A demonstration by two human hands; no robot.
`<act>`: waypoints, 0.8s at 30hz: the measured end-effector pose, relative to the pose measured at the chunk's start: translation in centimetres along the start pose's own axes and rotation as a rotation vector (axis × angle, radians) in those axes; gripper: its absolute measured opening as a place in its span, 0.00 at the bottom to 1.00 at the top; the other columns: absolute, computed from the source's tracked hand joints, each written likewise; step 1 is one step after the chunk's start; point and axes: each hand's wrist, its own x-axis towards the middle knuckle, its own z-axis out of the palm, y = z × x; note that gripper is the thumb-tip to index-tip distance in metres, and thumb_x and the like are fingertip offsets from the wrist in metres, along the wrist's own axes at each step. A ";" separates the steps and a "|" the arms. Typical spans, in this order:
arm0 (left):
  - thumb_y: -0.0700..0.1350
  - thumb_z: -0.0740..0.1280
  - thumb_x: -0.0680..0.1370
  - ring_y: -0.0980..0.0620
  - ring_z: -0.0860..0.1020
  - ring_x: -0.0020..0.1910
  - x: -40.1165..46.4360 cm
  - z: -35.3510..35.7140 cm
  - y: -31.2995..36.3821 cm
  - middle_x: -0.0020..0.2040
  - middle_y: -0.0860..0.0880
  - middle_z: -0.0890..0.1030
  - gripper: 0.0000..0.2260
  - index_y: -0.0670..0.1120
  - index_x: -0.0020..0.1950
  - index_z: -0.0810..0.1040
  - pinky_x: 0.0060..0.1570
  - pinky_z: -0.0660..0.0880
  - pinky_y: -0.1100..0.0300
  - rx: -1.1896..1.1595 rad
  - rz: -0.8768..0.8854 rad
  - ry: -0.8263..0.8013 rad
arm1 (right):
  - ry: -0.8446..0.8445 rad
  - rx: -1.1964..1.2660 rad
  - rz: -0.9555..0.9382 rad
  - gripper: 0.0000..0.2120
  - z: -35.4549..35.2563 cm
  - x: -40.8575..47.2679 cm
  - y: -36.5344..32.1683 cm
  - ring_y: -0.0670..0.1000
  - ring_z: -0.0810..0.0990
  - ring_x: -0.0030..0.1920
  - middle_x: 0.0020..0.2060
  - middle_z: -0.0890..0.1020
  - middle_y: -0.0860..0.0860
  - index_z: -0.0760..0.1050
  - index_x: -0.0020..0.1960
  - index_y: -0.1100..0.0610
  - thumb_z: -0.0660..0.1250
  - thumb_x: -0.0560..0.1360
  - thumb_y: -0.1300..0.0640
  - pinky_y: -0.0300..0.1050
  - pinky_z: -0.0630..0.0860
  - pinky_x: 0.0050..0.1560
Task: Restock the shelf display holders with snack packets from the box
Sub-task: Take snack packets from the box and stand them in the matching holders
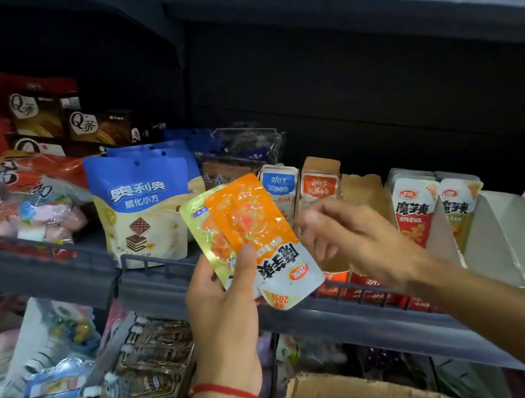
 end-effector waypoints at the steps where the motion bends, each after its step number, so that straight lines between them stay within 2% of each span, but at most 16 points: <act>1: 0.45 0.71 0.78 0.49 0.87 0.48 -0.2 0.2 -0.1 0.50 0.50 0.88 0.08 0.49 0.58 0.82 0.48 0.82 0.50 -0.004 -0.002 -0.001 | -0.086 0.086 0.045 0.19 0.6 -1.6 -0.2 0.49 0.84 0.47 0.47 0.85 0.49 0.78 0.58 0.49 0.67 0.77 0.36 0.45 0.82 0.47; 3: 0.45 0.72 0.78 0.48 0.87 0.47 -0.8 0.8 -0.4 0.50 0.48 0.88 0.09 0.48 0.58 0.81 0.43 0.83 0.51 0.011 -0.007 -0.033 | -0.095 0.205 0.123 0.15 1.4 -3.6 0.1 0.56 0.86 0.47 0.49 0.87 0.52 0.77 0.59 0.54 0.74 0.77 0.48 0.54 0.83 0.49; 5: 0.45 0.72 0.78 0.48 0.87 0.44 -1.3 1.2 -0.8 0.49 0.48 0.87 0.09 0.48 0.58 0.81 0.35 0.81 0.57 0.052 0.006 -0.073 | 0.026 0.278 0.187 0.10 1.2 -4.8 0.6 0.61 0.86 0.43 0.46 0.87 0.55 0.78 0.56 0.59 0.73 0.77 0.57 0.59 0.82 0.46; 7: 0.45 0.73 0.78 0.47 0.85 0.42 -1.7 1.3 -1.3 0.49 0.48 0.87 0.08 0.49 0.56 0.81 0.30 0.76 0.58 0.109 0.032 -0.103 | 0.133 0.331 0.228 0.07 0.0 -5.9 0.9 0.58 0.86 0.39 0.44 0.88 0.55 0.78 0.54 0.60 0.72 0.78 0.60 0.57 0.81 0.44; 10: 0.44 0.72 0.79 0.46 0.80 0.37 -2.0 1.6 -2.0 0.46 0.48 0.86 0.05 0.52 0.54 0.82 0.30 0.73 0.54 0.159 0.021 -0.177 | 0.254 0.354 0.260 0.05 -3.1 -8.3 1.7 0.51 0.85 0.40 0.43 0.88 0.55 0.79 0.54 0.59 0.71 0.79 0.60 0.49 0.80 0.43; 13: 0.38 0.71 0.79 0.46 0.77 0.35 -2.8 2.1 -2.7 0.47 0.46 0.86 0.12 0.55 0.55 0.82 0.36 0.74 0.50 0.258 -0.043 -0.295 | 0.412 0.321 0.271 0.07 -7.3 -11.7 2.7 0.53 0.88 0.44 0.44 0.88 0.53 0.80 0.55 0.57 0.72 0.78 0.58 0.43 0.81 0.41; 16: 0.36 0.71 0.78 0.44 0.76 0.35 -4.4 2.8 -3.3 0.46 0.44 0.86 0.15 0.54 0.59 0.80 0.37 0.74 0.50 0.373 -0.096 -0.443 | 0.636 0.258 0.249 0.04 -11.7 -15.7 4.1 0.45 0.85 0.37 0.39 0.88 0.50 0.81 0.53 0.58 0.72 0.79 0.59 0.34 0.76 0.34; 17: 0.37 0.71 0.78 0.45 0.75 0.34 -5.1 3.1 -3.5 0.45 0.44 0.86 0.15 0.54 0.60 0.80 0.34 0.74 0.51 0.405 -0.105 -0.482 | 0.720 0.209 0.250 0.02 -13.1 -17.2 4.9 0.42 0.82 0.33 0.36 0.87 0.48 0.82 0.50 0.57 0.71 0.79 0.59 0.33 0.74 0.32; 18: 0.38 0.72 0.77 0.45 0.75 0.33 -5.7 3.6 -3.7 0.45 0.44 0.86 0.15 0.54 0.60 0.80 0.33 0.73 0.53 0.437 -0.104 -0.515 | 0.809 0.152 0.260 0.04 -14.5 -18.7 6.0 0.41 0.79 0.30 0.34 0.85 0.47 0.82 0.46 0.56 0.71 0.79 0.58 0.35 0.73 0.29; 21: 0.44 0.77 0.75 0.38 0.78 0.35 -7.4 5.6 -4.4 0.47 0.47 0.87 0.19 0.54 0.64 0.78 0.37 0.75 0.51 0.536 -0.066 -0.585 | 0.990 -0.044 0.319 0.07 -18.5 -22.8 9.2 0.46 0.78 0.26 0.31 0.83 0.47 0.80 0.45 0.55 0.71 0.80 0.53 0.43 0.75 0.28; 22: 0.44 0.77 0.75 0.42 0.80 0.35 -7.9 6.3 -4.5 0.46 0.49 0.87 0.20 0.53 0.65 0.77 0.37 0.75 0.52 0.553 -0.054 -0.584 | 1.030 -0.119 0.336 0.07 -19.8 -23.8 9.9 0.47 0.80 0.26 0.32 0.84 0.48 0.80 0.47 0.55 0.71 0.80 0.52 0.45 0.78 0.29; 24: 0.41 0.75 0.75 0.57 0.80 0.31 -8.8 8.0 -4.7 0.43 0.55 0.87 0.18 0.54 0.62 0.78 0.36 0.75 0.63 0.611 0.024 -0.612 | 1.106 -0.246 0.365 0.08 -22.3 -25.1 10.7 0.47 0.82 0.27 0.33 0.84 0.49 0.78 0.49 0.57 0.69 0.81 0.52 0.43 0.78 0.29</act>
